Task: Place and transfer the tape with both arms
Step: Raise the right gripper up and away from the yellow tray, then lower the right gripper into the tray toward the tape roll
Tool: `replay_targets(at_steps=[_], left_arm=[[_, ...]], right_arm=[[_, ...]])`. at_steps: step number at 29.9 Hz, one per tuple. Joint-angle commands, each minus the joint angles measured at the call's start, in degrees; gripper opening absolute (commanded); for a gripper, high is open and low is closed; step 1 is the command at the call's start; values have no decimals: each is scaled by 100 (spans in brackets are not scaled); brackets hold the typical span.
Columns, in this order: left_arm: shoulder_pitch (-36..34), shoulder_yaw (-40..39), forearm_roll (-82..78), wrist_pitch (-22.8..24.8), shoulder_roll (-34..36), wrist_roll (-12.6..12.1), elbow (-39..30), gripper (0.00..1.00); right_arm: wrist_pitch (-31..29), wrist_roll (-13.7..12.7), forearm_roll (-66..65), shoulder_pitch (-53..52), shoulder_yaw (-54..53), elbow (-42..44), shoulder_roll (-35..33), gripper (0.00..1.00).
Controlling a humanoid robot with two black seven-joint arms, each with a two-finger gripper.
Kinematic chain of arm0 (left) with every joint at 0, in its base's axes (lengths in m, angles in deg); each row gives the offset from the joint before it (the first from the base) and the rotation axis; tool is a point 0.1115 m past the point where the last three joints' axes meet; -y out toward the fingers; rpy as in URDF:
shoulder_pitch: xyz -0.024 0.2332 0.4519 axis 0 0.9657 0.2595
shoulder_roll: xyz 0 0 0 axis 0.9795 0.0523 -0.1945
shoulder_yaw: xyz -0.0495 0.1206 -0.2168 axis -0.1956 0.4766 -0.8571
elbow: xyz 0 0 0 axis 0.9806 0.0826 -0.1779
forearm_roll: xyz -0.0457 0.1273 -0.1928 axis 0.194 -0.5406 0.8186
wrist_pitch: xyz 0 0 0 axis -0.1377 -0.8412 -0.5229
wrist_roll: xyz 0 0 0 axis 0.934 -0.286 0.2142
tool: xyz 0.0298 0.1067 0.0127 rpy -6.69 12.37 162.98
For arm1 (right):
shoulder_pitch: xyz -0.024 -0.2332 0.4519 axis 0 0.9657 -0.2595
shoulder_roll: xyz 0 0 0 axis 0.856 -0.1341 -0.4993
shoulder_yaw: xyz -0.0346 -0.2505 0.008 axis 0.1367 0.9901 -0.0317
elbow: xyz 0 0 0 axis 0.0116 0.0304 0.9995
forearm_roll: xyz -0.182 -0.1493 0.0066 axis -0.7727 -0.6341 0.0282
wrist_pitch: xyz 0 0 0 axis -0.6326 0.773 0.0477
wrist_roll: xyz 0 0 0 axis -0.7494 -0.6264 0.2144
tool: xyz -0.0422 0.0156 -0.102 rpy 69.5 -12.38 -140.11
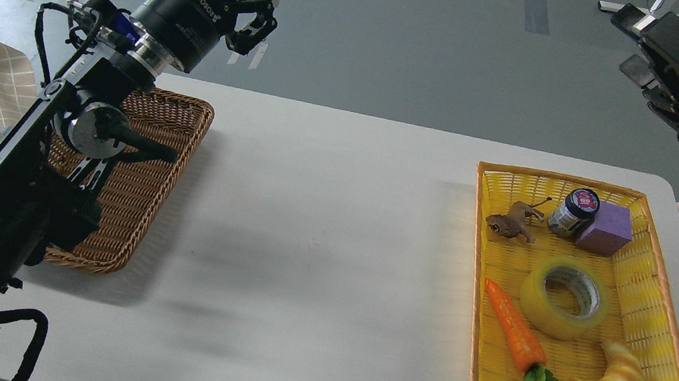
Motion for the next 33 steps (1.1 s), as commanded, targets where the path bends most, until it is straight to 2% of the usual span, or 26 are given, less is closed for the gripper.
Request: replay_targets(at_steps=[1,6,13,22,33], left_arm=[[5,6,1,0,12,0,1,98],[-4,6,1,0,12,0,1,98],[5,6,1,0,12,0,1,98],[31,15,1,0,39,0,1,98],[31,32,1,8,65,0,1,98]], right_arm=[[0,-386,-169,1,39,-62,-268,100],[0,-378,-327,10,170,-133,-489,100],[0,-352,-2506,1,601,-142,-445,100],[0,-343,-2613,-52,971,-177,-551,100],[0,-343,-3131,449,1094,-239,-946,100]])
